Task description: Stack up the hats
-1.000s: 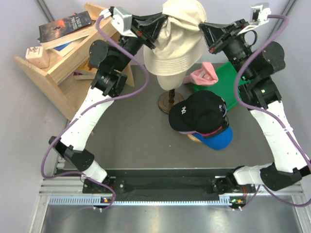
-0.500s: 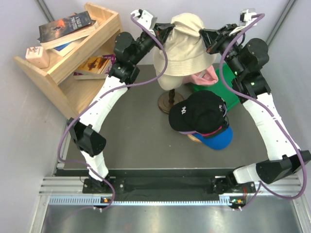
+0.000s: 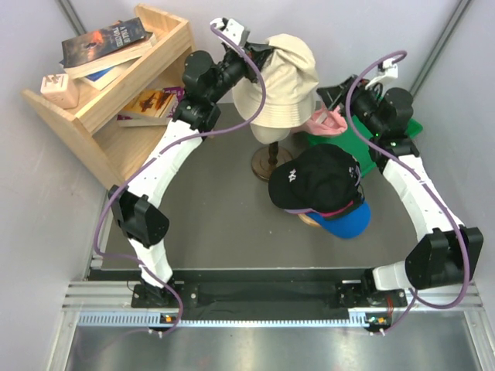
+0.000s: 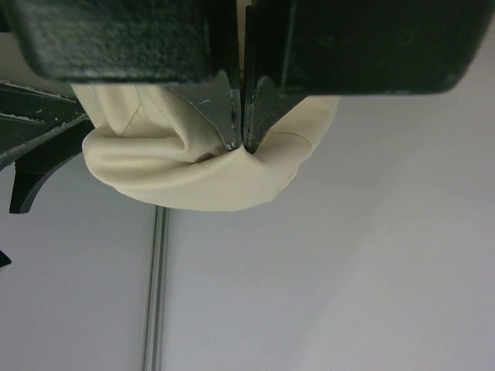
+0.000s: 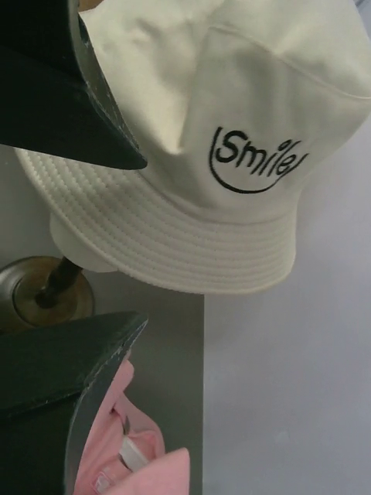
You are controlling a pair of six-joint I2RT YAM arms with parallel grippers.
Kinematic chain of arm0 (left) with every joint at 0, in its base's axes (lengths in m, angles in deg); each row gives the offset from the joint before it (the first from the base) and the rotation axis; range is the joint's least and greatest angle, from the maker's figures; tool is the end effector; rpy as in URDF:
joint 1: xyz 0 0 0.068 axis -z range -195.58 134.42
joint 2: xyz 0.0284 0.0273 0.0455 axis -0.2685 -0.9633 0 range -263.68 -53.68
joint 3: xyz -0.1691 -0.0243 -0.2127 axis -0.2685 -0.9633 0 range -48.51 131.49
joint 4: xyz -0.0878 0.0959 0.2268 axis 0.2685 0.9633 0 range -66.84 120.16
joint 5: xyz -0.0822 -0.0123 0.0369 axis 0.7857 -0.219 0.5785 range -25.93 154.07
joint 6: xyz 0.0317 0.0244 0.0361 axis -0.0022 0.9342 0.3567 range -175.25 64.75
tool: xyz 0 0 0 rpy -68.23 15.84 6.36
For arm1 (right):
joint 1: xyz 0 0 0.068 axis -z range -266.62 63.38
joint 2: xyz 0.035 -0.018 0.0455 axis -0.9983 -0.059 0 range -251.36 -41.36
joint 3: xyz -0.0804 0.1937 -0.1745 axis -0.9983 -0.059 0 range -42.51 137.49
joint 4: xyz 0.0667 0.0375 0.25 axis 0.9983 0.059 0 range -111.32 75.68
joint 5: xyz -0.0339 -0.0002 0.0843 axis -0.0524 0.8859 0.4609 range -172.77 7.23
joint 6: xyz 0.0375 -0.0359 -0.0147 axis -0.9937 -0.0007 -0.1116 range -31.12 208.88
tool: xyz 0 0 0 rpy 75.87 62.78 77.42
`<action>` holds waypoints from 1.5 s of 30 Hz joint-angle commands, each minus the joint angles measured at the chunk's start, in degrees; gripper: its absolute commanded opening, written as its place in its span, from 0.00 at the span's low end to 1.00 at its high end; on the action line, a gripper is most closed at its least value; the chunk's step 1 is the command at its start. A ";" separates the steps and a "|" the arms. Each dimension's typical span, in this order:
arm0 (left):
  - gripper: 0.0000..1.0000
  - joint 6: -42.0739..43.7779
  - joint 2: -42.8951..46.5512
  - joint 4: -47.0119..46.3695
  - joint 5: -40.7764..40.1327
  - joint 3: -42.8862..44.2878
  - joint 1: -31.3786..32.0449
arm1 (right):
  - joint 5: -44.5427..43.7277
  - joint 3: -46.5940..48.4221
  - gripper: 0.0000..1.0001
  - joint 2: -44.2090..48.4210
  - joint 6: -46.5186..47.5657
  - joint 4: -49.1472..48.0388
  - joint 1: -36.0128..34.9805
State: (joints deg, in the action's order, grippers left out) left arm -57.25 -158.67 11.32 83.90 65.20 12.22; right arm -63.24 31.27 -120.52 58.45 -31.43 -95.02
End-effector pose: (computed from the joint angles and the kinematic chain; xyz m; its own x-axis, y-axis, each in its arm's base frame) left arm 0.3677 -0.2075 0.5027 0.2854 -0.1875 -0.9399 0.7301 0.6779 0.0864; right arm 0.3218 0.0595 0.4183 -0.1663 0.4580 -0.8733 -0.4444 0.7558 0.4810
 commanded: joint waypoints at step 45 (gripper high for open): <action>0.99 -20.32 28.26 -15.67 -13.59 -50.51 -1.77 | 8.68 -22.27 0.77 3.83 -17.37 -26.89 -6.45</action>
State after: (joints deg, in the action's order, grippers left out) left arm -75.48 -130.04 2.03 69.37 15.06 11.01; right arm -56.10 8.89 -115.12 43.98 -51.38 -100.77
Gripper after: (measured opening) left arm 0.991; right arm 0.821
